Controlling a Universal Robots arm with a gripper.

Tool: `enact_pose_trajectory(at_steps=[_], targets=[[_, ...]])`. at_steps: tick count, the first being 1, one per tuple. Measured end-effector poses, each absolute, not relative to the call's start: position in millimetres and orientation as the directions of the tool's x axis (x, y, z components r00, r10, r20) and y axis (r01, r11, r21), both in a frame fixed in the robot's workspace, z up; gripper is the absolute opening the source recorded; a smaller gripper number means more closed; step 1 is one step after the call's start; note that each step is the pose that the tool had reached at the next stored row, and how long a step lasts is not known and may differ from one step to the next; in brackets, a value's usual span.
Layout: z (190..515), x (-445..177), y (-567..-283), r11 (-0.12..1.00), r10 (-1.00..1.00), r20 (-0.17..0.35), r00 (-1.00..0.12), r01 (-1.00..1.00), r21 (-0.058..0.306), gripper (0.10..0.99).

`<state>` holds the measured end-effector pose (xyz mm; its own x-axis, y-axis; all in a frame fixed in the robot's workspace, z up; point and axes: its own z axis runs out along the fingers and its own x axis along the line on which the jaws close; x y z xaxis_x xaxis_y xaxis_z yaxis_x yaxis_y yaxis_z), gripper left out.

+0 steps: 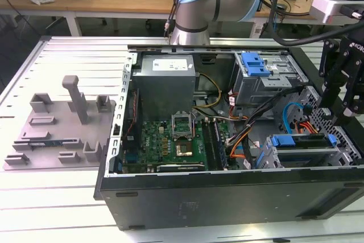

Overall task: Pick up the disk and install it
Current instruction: 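Insert the second disk wire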

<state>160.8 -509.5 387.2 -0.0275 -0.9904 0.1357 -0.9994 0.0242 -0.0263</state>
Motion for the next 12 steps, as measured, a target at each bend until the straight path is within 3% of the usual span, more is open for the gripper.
enact_pose_trajectory(at_steps=[5, 10, 12], targets=[[387.4, 160.8, -509.5, 0.024, -0.990, 0.136, -0.028, -0.999, -0.026, 0.482], [387.4, 160.8, -473.7, 0.022, -0.980, 0.198, -0.028, -0.999, -0.028, 0.482], [387.4, 164.2, -470.8, 0.021, -0.964, 0.265, -0.023, -1.000, -0.008, 0.482]])
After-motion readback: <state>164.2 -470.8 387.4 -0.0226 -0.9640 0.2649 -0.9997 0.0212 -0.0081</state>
